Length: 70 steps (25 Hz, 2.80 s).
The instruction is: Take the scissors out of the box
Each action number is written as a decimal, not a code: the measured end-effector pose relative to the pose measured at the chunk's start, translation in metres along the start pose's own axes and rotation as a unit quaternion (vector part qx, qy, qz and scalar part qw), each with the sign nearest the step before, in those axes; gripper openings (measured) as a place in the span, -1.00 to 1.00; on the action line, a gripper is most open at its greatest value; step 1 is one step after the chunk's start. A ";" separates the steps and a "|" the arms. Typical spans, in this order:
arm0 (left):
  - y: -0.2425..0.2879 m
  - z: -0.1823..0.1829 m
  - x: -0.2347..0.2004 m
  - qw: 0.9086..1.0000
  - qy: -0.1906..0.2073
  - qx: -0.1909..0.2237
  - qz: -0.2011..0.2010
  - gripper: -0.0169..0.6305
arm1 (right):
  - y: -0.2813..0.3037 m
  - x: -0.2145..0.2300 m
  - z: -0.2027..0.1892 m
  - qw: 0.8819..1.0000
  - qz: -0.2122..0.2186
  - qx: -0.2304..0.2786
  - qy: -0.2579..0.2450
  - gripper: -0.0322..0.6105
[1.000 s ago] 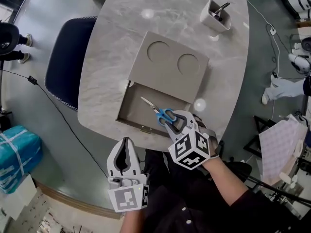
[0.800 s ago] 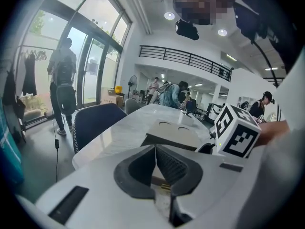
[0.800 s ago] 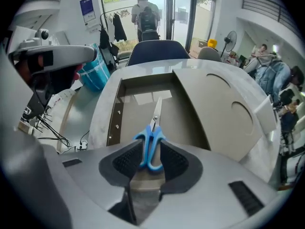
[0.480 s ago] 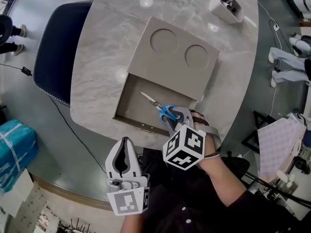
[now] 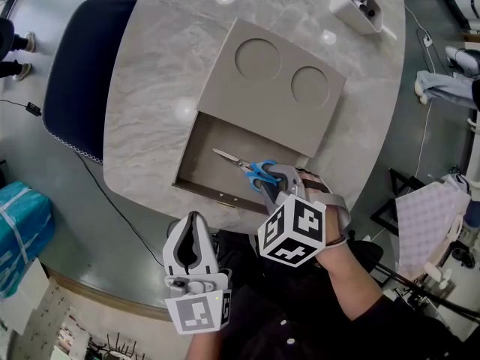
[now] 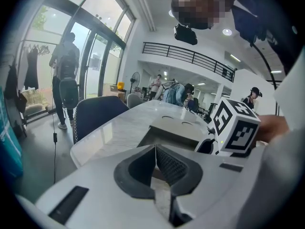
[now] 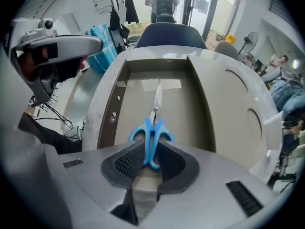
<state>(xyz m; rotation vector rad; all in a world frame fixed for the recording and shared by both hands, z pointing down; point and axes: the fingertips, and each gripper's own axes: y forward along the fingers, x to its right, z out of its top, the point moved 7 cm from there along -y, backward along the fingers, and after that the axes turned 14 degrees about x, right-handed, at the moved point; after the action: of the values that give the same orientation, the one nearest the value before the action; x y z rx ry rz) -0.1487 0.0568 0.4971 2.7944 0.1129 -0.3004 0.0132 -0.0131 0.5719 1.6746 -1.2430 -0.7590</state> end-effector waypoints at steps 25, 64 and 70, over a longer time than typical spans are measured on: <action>-0.003 0.085 0.038 0.998 0.011 0.062 -0.027 -0.90 | -0.125 0.033 0.055 0.978 -0.108 0.179 -0.010 -0.67; -0.072 0.298 0.115 0.940 0.123 0.303 -0.101 -0.90 | -0.391 0.016 0.095 0.746 -0.301 0.590 0.073 -0.67; -0.076 0.299 0.110 0.940 0.123 0.305 -0.094 -0.90 | -0.392 0.012 0.093 0.737 -0.308 0.597 0.078 -0.67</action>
<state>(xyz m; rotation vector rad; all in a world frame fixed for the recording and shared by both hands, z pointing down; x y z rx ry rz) -0.1077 0.0343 0.1727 3.4384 0.4115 -0.0214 0.0955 -0.0121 0.1779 3.2317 -1.0626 -0.0357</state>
